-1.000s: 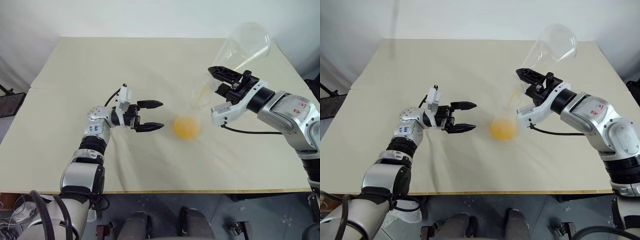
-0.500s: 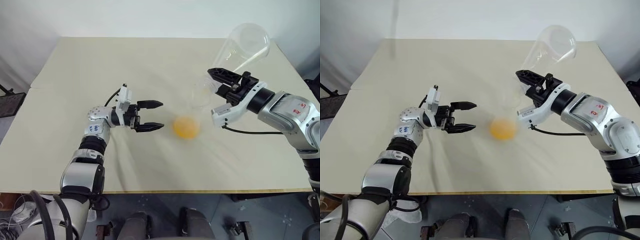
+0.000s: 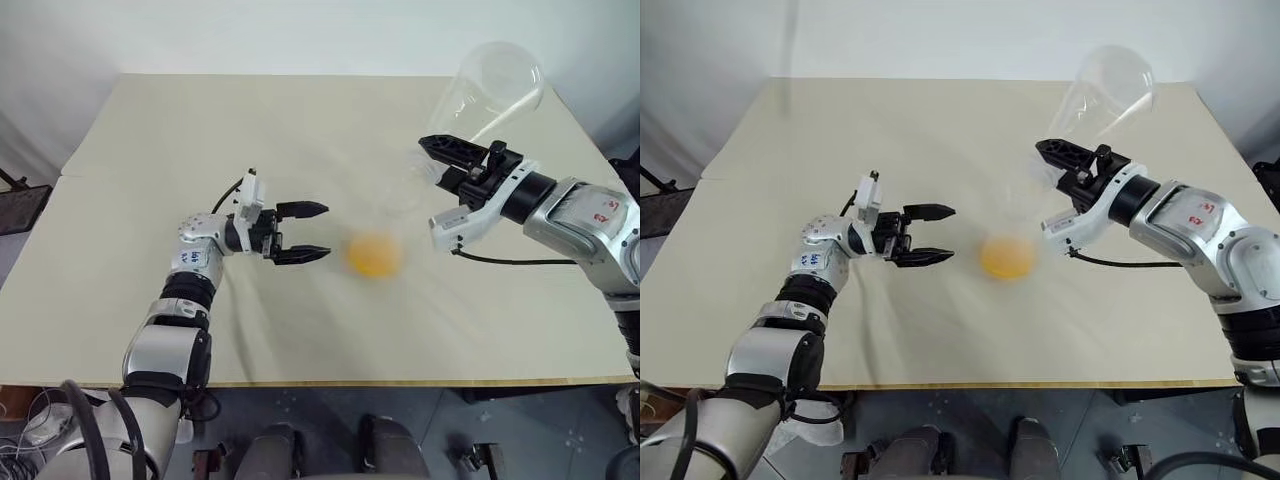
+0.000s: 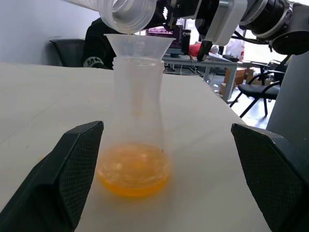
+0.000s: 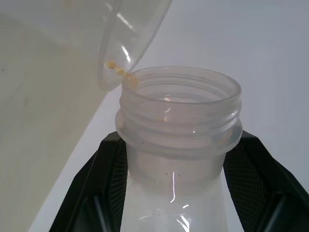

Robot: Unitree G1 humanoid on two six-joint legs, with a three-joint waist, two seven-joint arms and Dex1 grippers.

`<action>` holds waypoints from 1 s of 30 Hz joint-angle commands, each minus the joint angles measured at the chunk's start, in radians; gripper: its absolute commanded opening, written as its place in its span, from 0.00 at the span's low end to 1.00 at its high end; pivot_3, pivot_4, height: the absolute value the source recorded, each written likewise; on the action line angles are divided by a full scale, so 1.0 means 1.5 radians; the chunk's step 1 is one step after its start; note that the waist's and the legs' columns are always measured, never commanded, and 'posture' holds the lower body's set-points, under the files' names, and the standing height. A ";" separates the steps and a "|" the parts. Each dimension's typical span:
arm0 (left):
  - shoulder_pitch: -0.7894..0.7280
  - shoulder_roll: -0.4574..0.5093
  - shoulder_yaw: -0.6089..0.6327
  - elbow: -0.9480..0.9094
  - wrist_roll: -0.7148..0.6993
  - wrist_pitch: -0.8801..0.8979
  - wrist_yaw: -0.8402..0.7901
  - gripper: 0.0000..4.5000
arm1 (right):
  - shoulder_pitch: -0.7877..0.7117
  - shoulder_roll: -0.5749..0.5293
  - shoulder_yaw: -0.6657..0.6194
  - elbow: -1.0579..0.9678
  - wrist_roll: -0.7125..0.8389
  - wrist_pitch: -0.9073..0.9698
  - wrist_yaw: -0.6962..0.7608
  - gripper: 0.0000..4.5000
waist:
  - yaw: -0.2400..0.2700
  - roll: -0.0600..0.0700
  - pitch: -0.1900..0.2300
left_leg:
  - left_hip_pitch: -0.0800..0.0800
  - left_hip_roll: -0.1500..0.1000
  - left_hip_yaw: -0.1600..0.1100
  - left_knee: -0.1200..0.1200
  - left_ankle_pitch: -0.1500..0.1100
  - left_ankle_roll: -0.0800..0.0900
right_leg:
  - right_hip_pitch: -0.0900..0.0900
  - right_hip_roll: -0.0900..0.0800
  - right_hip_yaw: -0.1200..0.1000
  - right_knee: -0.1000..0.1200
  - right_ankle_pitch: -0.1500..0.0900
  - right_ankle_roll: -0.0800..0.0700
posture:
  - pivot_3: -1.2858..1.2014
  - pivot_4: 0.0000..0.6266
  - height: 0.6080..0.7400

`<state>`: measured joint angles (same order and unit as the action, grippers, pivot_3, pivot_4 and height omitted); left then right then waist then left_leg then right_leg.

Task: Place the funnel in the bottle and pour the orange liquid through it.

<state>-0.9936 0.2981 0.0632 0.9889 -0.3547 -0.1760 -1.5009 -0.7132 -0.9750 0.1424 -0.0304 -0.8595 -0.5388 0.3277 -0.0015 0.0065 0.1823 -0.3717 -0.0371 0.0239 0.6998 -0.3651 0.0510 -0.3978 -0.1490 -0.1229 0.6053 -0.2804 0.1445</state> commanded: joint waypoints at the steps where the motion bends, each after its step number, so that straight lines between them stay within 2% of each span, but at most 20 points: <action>1: -0.018 0.003 0.012 -0.008 -0.008 -0.007 -0.039 1.00 | -0.015 -0.015 -0.019 -0.013 0.003 -0.007 -0.012 0.54 | -0.001 0.000 0.000 | 0.000 0.000 0.000 0.000 0.000 0.000 | 0.000 0.000 0.000 0.000 0.000 0.000 | 0.52 0.24 1.00; 12: -0.034 0.005 0.011 0.002 -0.003 -0.005 -0.038 1.00 | -0.006 0.001 -0.034 -0.026 0.025 0.023 -0.005 0.54 | 0.000 0.000 0.000 | 0.000 0.000 0.000 0.000 0.000 0.000 | 0.000 0.000 0.000 0.000 0.000 0.000 | 0.52 0.24 1.00; 16: -0.033 0.006 0.012 0.002 -0.004 -0.005 -0.039 1.00 | -0.004 0.022 -0.042 -0.029 0.067 0.057 0.007 0.54 | 0.000 0.000 0.000 | 0.000 0.000 0.000 0.000 0.000 0.000 | 0.000 0.000 0.000 0.000 0.000 0.000 | 0.52 0.24 1.00; 23: -0.027 0.016 0.013 -0.003 -0.004 -0.004 -0.040 1.00 | 0.032 0.172 -0.131 -0.141 0.258 0.317 0.089 0.54 | 0.001 0.000 0.000 | 0.000 0.000 0.000 0.000 0.000 0.000 | 0.000 0.000 -0.001 0.001 0.000 0.000 | 0.52 0.24 1.00; 28: -0.024 0.023 0.017 -0.008 -0.006 0.000 -0.034 1.00 | 0.017 0.276 -0.232 -0.192 0.384 0.543 0.082 0.54 | 0.003 0.000 0.000 | 0.000 0.000 -0.002 0.001 0.000 0.000 | 0.000 0.000 -0.001 0.001 0.000 0.000 | 0.52 0.24 1.00; 30: -0.020 0.026 0.017 -0.012 -0.006 0.002 -0.034 1.00 | 0.020 0.293 -0.279 -0.184 0.434 0.586 0.074 0.54 | 0.003 0.000 0.000 | 0.000 0.000 -0.002 0.001 0.000 0.000 | 0.000 0.000 -0.001 0.001 0.000 0.000 | 0.52 0.24 1.00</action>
<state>-1.0223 0.3262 0.0709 0.9965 -0.3542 -0.1741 -1.5009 -0.6711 -0.5359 -0.1957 -0.2735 -0.2708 0.2804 0.4613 0.0029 0.0063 0.1824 -0.3721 -0.0377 0.0201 0.7010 -0.3651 0.0510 -0.3971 -0.1492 -0.1248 0.6070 -0.2803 0.1444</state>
